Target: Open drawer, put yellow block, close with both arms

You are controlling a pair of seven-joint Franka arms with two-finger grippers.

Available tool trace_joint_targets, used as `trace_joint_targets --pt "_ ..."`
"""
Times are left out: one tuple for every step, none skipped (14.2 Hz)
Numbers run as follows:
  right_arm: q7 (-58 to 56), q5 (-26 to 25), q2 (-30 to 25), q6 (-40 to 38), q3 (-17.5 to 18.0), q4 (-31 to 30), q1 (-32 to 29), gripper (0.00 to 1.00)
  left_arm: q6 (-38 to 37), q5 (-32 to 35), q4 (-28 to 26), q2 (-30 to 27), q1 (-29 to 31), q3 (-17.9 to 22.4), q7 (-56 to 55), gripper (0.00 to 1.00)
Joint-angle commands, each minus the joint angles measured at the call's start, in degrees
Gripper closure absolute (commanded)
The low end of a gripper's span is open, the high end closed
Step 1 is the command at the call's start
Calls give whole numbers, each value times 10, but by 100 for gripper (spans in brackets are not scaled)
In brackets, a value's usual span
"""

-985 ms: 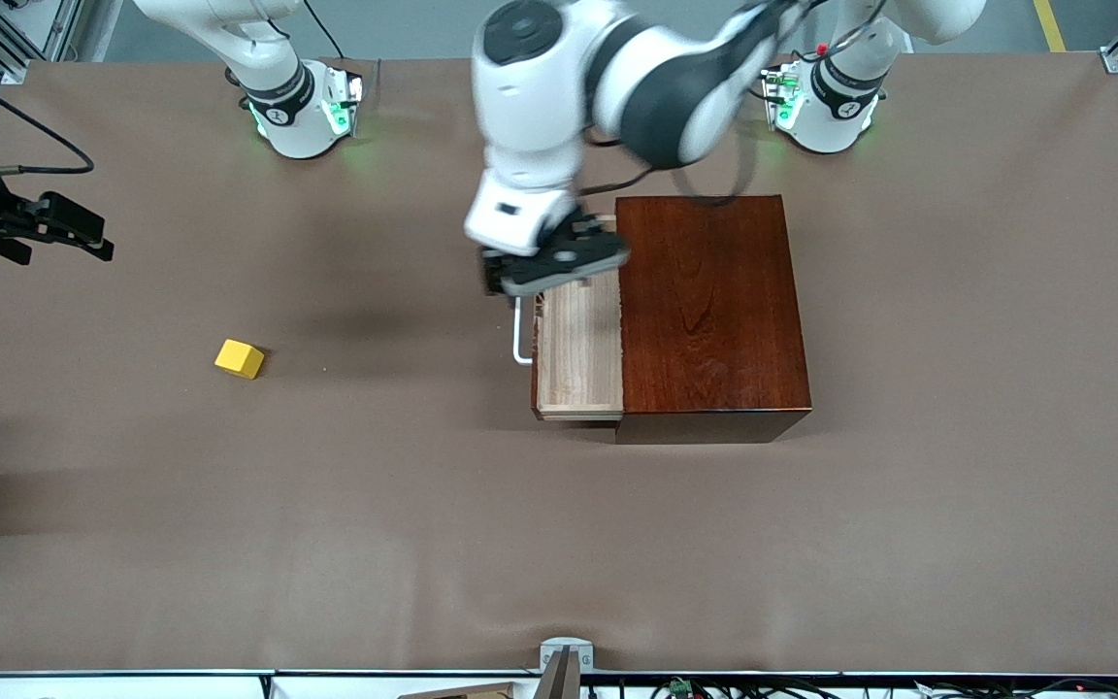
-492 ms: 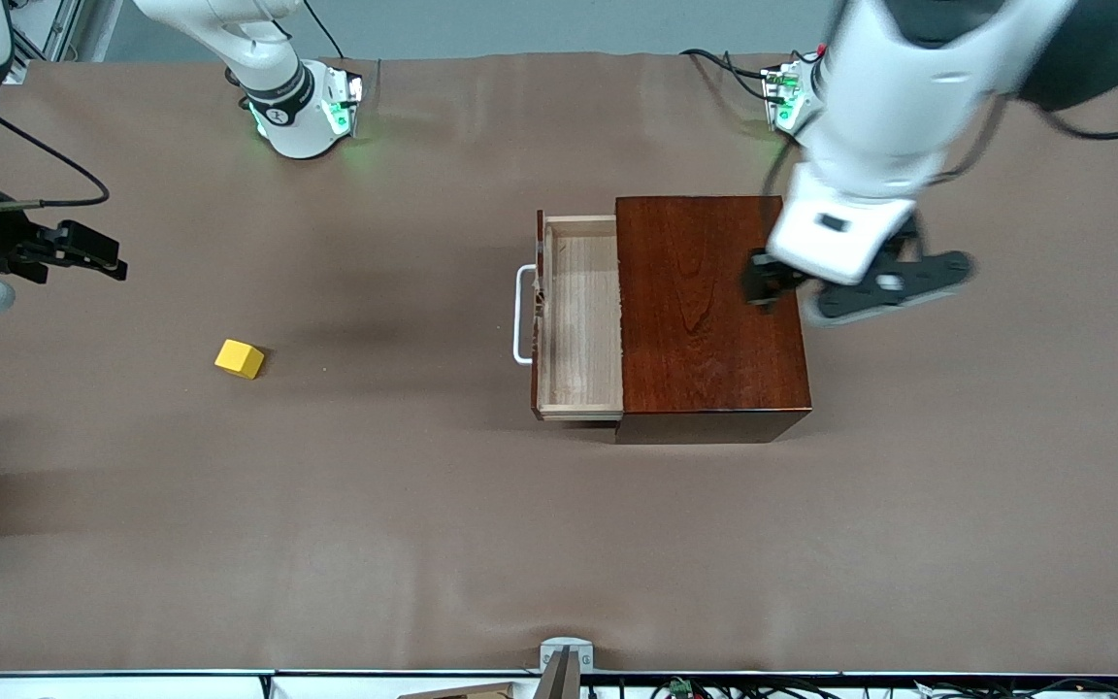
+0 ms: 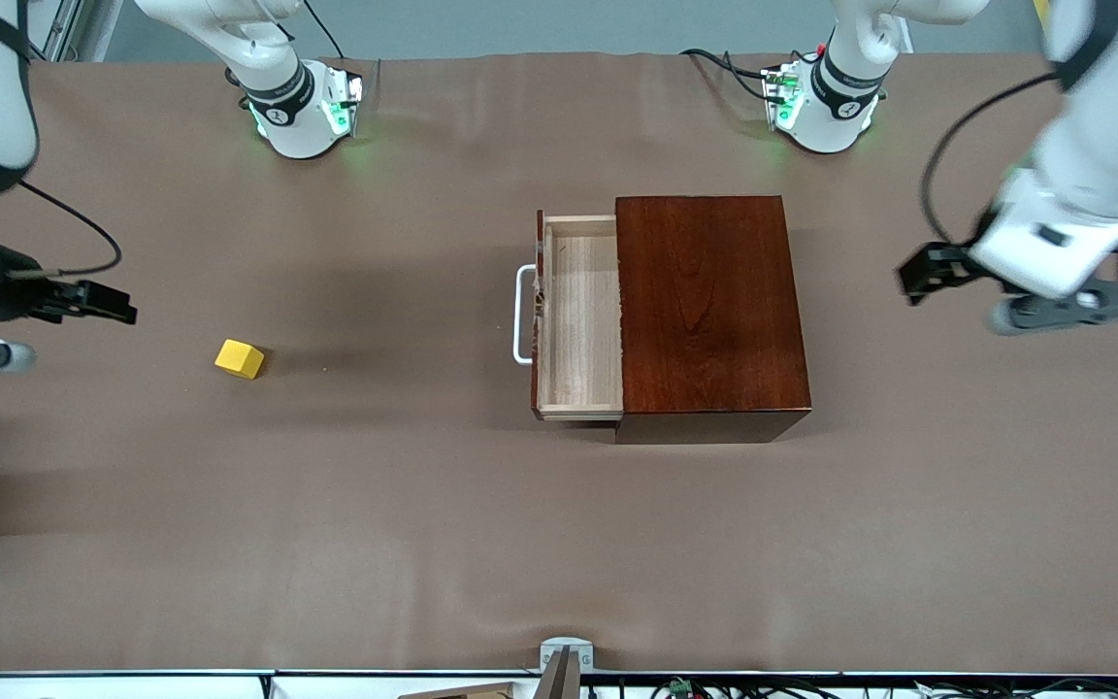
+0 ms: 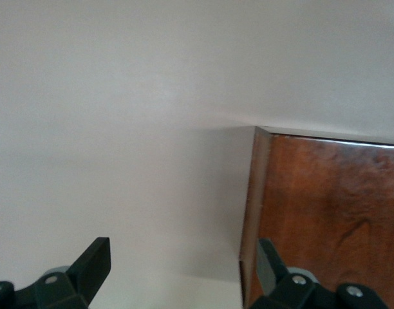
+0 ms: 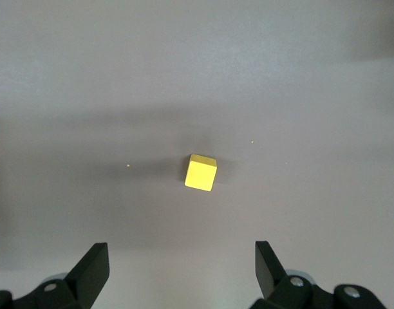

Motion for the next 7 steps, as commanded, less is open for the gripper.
trace_joint_targets --pt "34 3 -1 46 6 -57 -6 0 13 -11 -23 -23 29 -10 34 0" --pt "55 3 0 71 6 -81 -5 0 12 -11 -25 -26 36 -8 51 0" --pt "63 3 0 103 6 -105 -5 0 9 -11 -33 -35 49 -11 78 0" --pt "63 3 0 133 6 -129 -6 0 14 -11 -61 -54 82 -33 100 0" --pt "65 4 0 154 6 -146 -6 0 33 -12 -95 -80 121 -70 106 0" --pt "65 4 3 167 6 -159 -6 0 54 -12 -139 -111 150 -99 107 0" --pt "68 5 8 173 6 -167 -6 0 69 -8 -174 -135 158 -112 107 0"
